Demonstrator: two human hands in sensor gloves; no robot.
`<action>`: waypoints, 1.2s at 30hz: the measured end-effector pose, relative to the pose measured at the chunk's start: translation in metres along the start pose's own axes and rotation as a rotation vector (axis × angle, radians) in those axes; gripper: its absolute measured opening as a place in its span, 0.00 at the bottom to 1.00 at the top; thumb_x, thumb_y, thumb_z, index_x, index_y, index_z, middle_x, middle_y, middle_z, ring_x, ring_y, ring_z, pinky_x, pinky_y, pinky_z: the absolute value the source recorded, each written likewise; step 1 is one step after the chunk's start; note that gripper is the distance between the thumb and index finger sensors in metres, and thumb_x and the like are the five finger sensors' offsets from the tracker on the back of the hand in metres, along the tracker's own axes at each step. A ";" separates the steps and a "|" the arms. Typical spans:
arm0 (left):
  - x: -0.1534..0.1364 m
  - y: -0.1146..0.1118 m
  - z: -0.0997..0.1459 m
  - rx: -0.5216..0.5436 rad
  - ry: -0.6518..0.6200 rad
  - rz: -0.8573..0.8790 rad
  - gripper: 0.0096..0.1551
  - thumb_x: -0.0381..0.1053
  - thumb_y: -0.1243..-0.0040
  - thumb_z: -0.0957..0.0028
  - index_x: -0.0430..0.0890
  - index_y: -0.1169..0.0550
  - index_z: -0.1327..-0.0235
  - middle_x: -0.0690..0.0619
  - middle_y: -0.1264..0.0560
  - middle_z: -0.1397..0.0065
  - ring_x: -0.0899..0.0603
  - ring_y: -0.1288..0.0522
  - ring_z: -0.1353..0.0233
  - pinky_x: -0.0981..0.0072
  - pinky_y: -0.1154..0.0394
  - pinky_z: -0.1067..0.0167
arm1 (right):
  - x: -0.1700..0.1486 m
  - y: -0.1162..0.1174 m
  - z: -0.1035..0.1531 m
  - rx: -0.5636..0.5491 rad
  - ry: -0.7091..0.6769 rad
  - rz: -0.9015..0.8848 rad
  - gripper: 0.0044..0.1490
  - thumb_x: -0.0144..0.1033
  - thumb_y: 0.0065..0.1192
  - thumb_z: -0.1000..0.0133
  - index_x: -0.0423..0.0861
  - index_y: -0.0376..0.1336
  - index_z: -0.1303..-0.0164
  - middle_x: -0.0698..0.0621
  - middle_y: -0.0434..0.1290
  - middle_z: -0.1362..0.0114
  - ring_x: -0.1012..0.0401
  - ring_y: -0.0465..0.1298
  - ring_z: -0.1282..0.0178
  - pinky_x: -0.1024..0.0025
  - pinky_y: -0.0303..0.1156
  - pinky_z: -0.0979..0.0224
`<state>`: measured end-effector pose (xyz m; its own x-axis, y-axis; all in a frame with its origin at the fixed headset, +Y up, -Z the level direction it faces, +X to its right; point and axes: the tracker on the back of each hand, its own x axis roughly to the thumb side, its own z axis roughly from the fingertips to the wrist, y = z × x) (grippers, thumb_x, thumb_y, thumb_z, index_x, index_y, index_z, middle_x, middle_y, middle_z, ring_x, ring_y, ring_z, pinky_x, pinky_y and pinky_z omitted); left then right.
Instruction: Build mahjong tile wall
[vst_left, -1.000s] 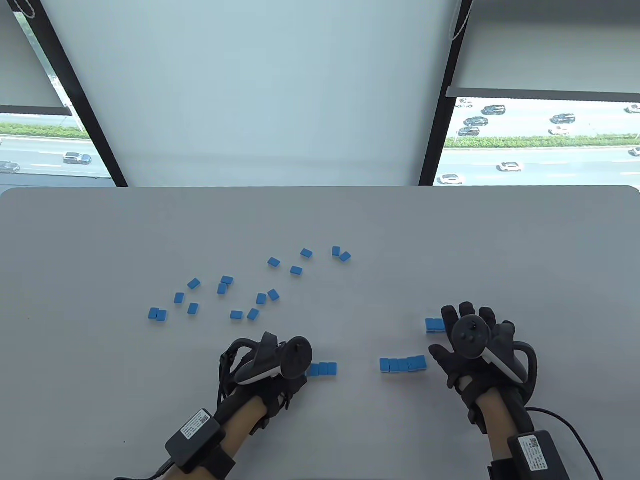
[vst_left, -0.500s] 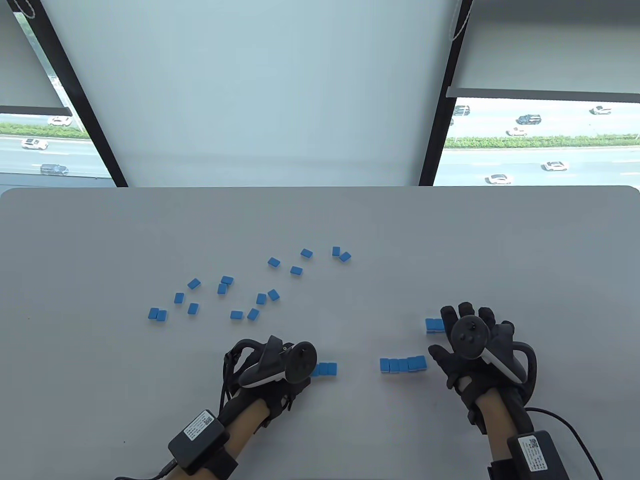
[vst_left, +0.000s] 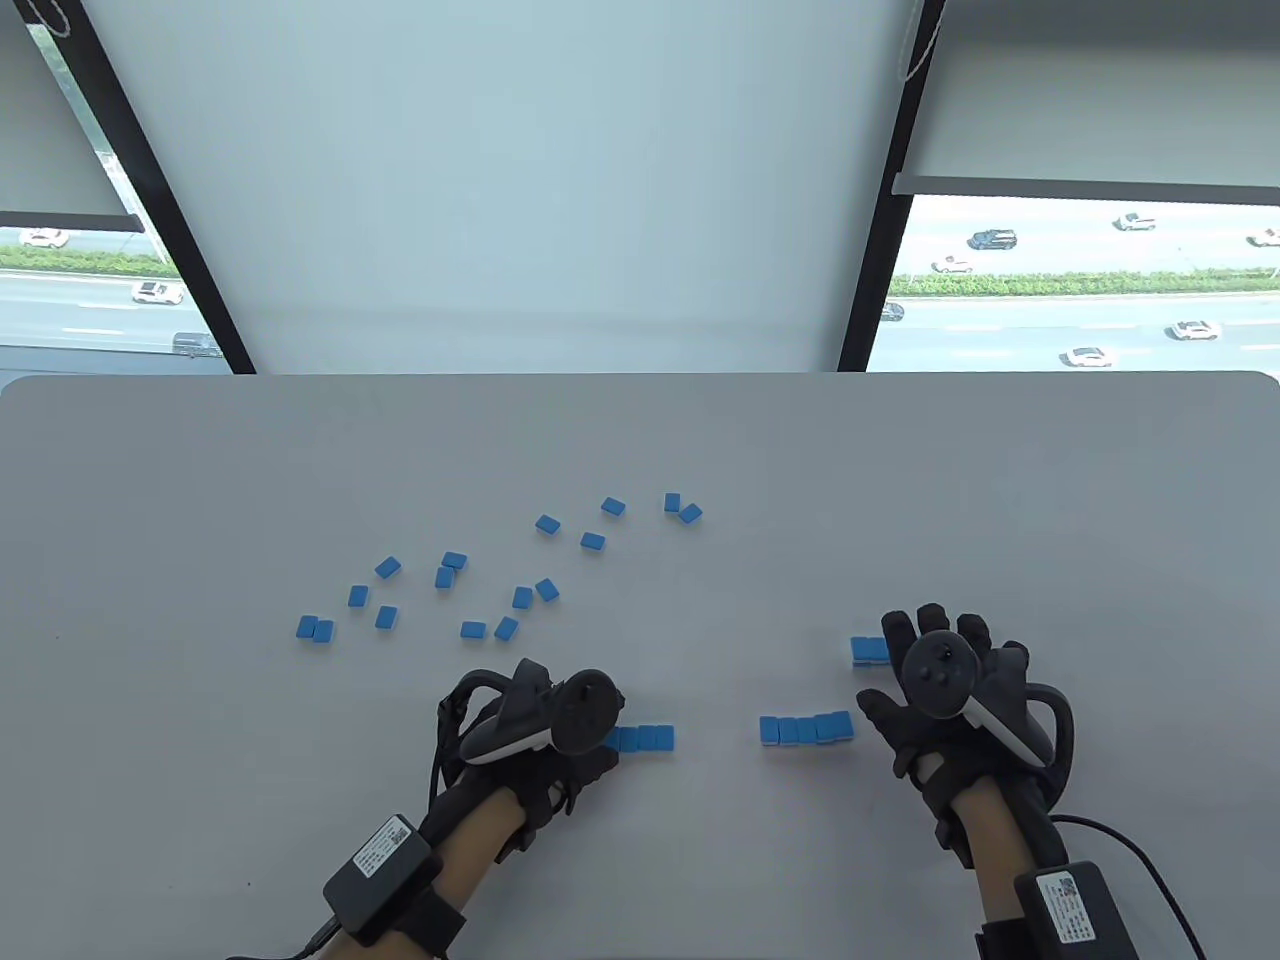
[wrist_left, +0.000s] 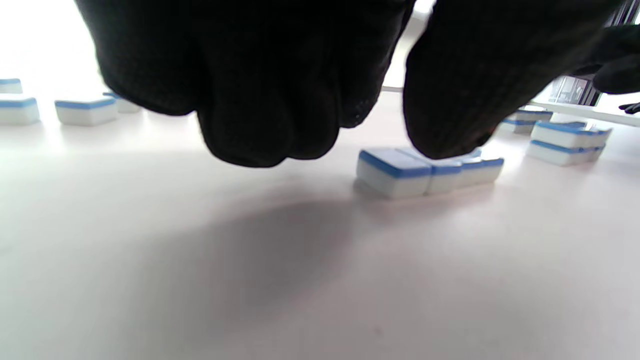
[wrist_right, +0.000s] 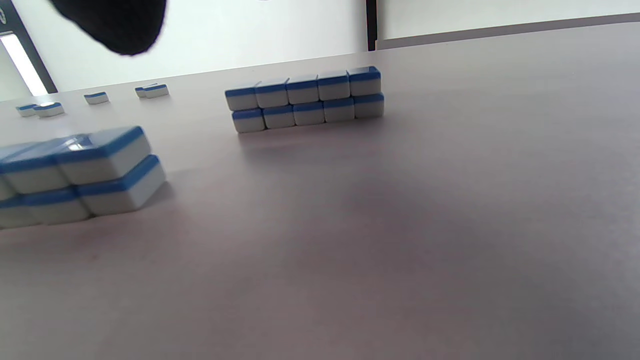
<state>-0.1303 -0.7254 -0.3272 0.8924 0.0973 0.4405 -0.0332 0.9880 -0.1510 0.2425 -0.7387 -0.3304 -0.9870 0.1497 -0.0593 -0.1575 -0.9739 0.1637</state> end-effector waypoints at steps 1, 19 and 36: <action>-0.005 0.008 0.003 0.045 0.005 0.007 0.36 0.60 0.26 0.59 0.46 0.18 0.38 0.49 0.16 0.37 0.40 0.14 0.42 0.41 0.20 0.41 | 0.000 0.000 0.000 0.000 0.000 0.000 0.53 0.68 0.53 0.48 0.62 0.36 0.19 0.53 0.34 0.13 0.43 0.35 0.17 0.35 0.30 0.26; -0.115 0.004 0.002 0.185 0.335 -0.002 0.38 0.58 0.24 0.59 0.50 0.22 0.33 0.51 0.24 0.29 0.40 0.21 0.35 0.42 0.28 0.33 | 0.000 0.000 0.001 -0.001 -0.001 -0.003 0.53 0.68 0.53 0.48 0.62 0.36 0.19 0.53 0.34 0.13 0.43 0.35 0.17 0.35 0.30 0.26; -0.122 -0.014 -0.005 0.043 0.377 -0.038 0.36 0.56 0.29 0.54 0.61 0.27 0.29 0.54 0.26 0.28 0.40 0.25 0.34 0.40 0.31 0.33 | 0.001 0.000 0.001 0.008 -0.005 0.002 0.53 0.68 0.53 0.48 0.62 0.37 0.19 0.53 0.34 0.13 0.43 0.35 0.17 0.35 0.30 0.26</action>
<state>-0.2369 -0.7512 -0.3830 0.9960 0.0172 0.0874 -0.0084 0.9949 -0.1001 0.2417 -0.7386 -0.3293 -0.9874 0.1491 -0.0536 -0.1562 -0.9727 0.1714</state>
